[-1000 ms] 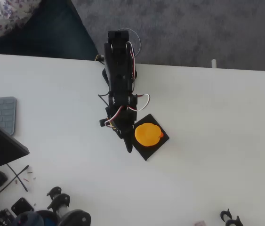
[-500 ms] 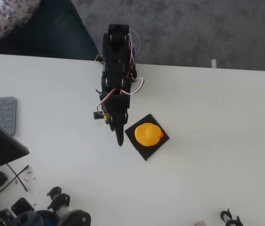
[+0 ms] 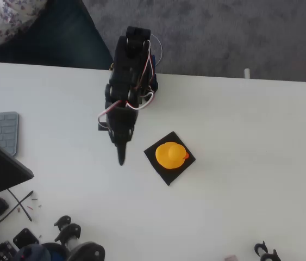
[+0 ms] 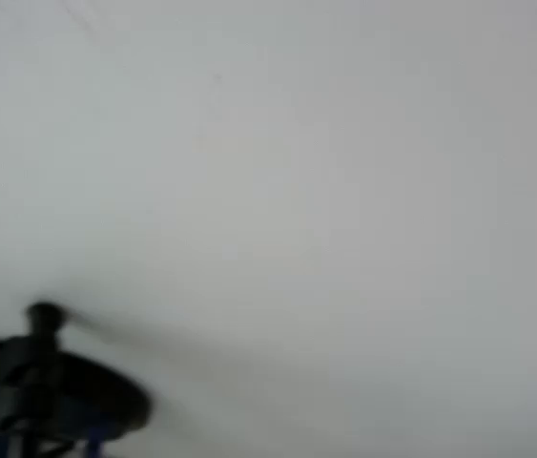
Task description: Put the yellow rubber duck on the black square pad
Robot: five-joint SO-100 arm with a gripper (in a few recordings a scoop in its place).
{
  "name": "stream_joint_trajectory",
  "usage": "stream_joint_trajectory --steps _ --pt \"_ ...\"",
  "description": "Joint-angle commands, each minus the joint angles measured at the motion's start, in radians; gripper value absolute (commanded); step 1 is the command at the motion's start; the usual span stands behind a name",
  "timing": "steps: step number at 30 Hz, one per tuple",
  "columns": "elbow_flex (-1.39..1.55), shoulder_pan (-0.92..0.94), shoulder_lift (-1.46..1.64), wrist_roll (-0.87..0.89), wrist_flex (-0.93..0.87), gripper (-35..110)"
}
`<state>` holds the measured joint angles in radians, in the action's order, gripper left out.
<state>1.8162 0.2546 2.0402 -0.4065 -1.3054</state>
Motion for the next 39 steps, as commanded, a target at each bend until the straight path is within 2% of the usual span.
stream_joint_trajectory --steps 1,7,15,22,31,39 --pt "0.008 0.058 0.077 -0.002 0.0 32" --pt "0.176 0.044 0.33 0.072 0.02 32" --pt "0.589 0.032 0.724 0.172 0.272 32" --pt "0.87 0.02 0.999 0.192 0.364 32" --pt "1.012 -0.256 1.065 0.245 0.422 32" --pt "1.062 -0.287 1.072 0.245 0.423 32"
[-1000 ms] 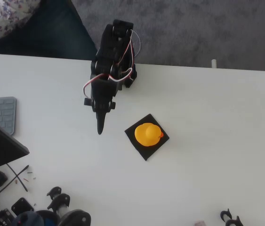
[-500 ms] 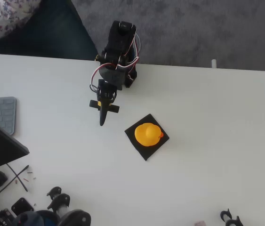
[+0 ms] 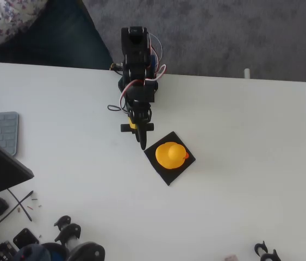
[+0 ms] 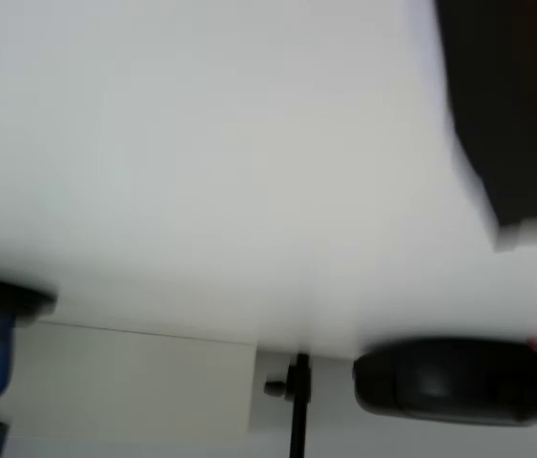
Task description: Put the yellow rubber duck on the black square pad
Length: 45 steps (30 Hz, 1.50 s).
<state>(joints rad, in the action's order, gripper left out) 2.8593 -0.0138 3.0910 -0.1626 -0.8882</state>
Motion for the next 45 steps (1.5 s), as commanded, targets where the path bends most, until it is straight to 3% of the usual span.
stream_joint_trajectory --steps 1,15,25,45 --pt "0.018 -0.015 0.021 0.002 0.005 32" --pt "0.021 -0.011 0.051 0.002 -0.006 31" --pt "0.02 -0.009 0.051 0.003 -0.006 11" --pt "0.054 -0.008 0.051 0.003 -0.006 2"
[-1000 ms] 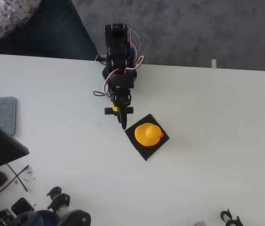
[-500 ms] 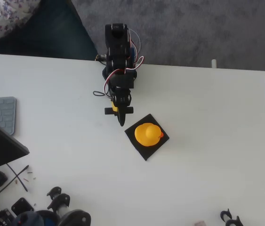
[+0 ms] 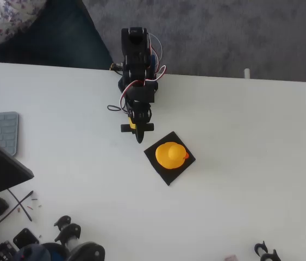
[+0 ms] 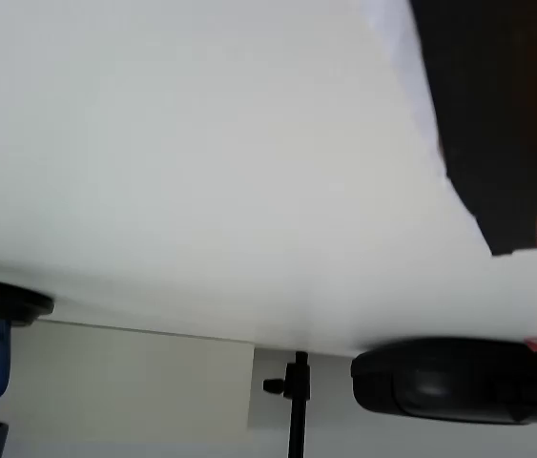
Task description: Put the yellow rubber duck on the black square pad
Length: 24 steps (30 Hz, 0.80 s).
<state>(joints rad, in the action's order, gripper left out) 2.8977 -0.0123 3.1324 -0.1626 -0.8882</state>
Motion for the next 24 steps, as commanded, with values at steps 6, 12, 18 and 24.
stream_joint_trajectory --steps 6,12,18,24 --pt "0.02 -0.014 0.005 0.003 -0.008 1" --pt "0.044 -0.011 0.011 0.005 -0.008 1" --pt "0.046 -0.012 0.011 0.175 -0.005 1" --pt "0.046 -0.012 0.011 0.291 -0.006 1"
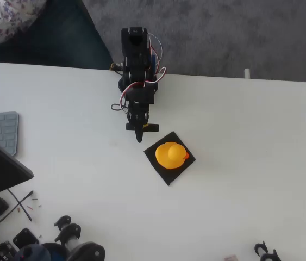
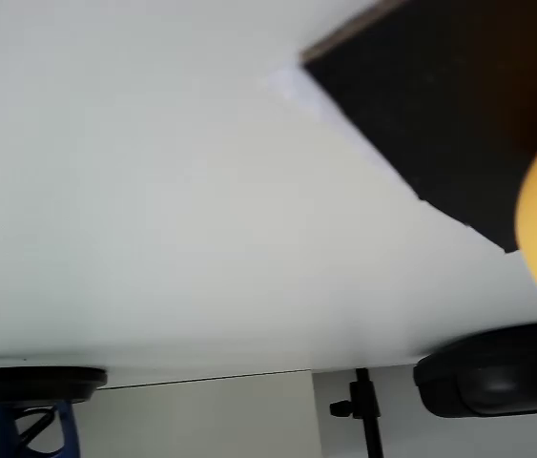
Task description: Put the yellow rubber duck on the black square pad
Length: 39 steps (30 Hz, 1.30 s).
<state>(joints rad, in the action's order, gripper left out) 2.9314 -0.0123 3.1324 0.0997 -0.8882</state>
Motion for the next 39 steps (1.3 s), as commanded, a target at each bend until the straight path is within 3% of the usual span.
stream_joint_trajectory --steps 1,28,39 --pt "0.012 -0.012 0.011 0.029 -0.006 1" --pt "0.008 -0.014 0.009 0.023 -0.008 1" --pt "0.009 -0.014 0.009 -0.094 -0.008 1"
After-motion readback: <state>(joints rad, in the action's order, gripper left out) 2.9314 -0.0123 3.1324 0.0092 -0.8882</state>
